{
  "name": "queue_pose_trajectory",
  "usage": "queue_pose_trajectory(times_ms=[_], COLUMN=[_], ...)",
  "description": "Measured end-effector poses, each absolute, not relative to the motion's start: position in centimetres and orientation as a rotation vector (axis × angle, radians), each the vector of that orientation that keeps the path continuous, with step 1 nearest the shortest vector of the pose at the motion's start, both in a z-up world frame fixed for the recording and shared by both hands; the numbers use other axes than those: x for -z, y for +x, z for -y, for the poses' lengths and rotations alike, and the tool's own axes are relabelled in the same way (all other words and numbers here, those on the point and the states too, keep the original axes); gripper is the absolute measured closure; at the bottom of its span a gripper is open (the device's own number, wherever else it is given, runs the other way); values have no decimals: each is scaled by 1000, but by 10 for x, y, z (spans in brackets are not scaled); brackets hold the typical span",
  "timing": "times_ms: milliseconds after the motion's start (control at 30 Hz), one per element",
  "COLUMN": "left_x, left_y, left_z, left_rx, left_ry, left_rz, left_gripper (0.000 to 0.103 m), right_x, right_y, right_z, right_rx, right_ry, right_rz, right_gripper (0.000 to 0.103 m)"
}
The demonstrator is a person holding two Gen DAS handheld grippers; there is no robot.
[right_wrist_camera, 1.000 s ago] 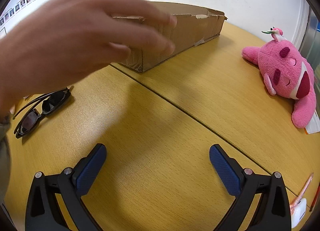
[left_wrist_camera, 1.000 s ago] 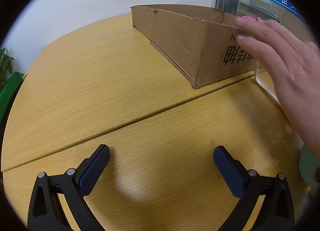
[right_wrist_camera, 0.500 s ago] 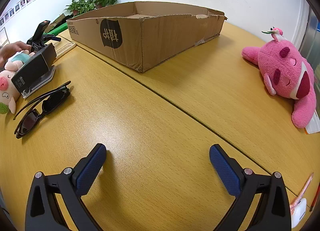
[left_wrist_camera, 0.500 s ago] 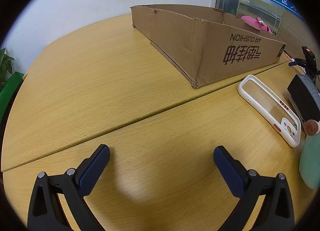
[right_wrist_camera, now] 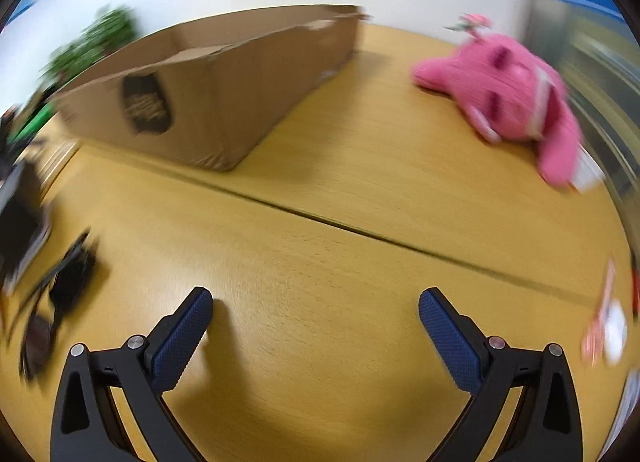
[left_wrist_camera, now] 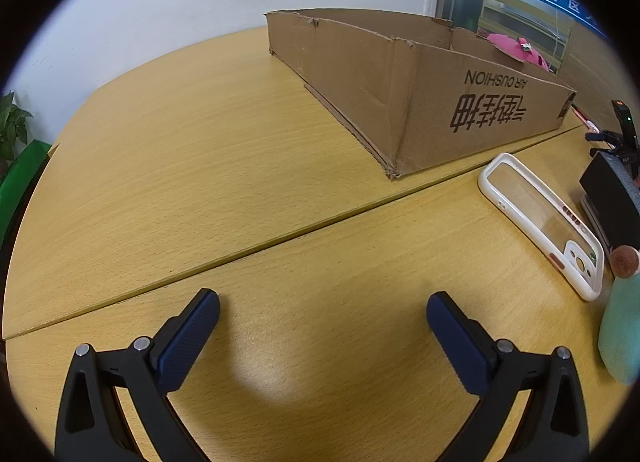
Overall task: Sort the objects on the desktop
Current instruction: 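Move the right tool toward the pink-and-teal plush pig on the table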
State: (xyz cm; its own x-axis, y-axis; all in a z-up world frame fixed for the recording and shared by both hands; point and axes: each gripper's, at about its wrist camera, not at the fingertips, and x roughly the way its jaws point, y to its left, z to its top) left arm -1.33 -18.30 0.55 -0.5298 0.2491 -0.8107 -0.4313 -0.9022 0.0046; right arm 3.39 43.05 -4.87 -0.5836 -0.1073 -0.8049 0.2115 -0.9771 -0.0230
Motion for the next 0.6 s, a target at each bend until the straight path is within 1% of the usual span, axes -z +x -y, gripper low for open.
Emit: queue_pose_trajectory(times_ms=[100, 167, 200, 267, 300, 333, 367, 400, 433, 467, 533, 600], left_x=[-3, 30, 42, 43, 42, 40, 34, 25, 6, -15, -51, -86], left_y=[-11, -9, -19, -14, -13, -6, 5, 21, 43, 65, 103, 145], left_z=[187, 187, 188, 186, 182, 177, 174, 169, 163, 157, 145, 122], left_rx=[-2462, -2504, -2535, -2583, -2566, -2569, -2620, -2697, -2793, -2875, -3010, -3004], left_ry=[-1255, -1272, -1289, -1374, -1418, -1443, -1402, -1314, -1181, -1059, -916, -791], left_rz=[-269, -238, -215, -170, -172, -160, -142, -135, -111, -60, 25, 125], left_gripper=[0, 0, 0, 0, 0, 3, 15, 22, 24, 24, 24, 24], right_x=[46, 38, 23, -2, -20, -35, -51, -62, -69, -77, -83, -82], right_y=[40, 59, 80, 108, 128, 145, 162, 176, 182, 187, 199, 211], right_z=[-423, -408, -392, -370, -356, -345, -332, -323, -314, -301, -273, -250], right_rx=[2701, 2756, 2808, 2888, 2920, 2918, 2900, 2877, 2859, 2836, 2776, 2745], right_ry=[1438, 1461, 1380, 1280, 1218, 1174, 1134, 1105, 1091, 1085, 1074, 1050], right_rz=[-108, -61, -85, -118, -105, -71, -26, 0, 10, 6, -26, -29], right_gripper=[0, 2, 2, 2, 1, 0, 0, 0, 0, 0, 0, 0])
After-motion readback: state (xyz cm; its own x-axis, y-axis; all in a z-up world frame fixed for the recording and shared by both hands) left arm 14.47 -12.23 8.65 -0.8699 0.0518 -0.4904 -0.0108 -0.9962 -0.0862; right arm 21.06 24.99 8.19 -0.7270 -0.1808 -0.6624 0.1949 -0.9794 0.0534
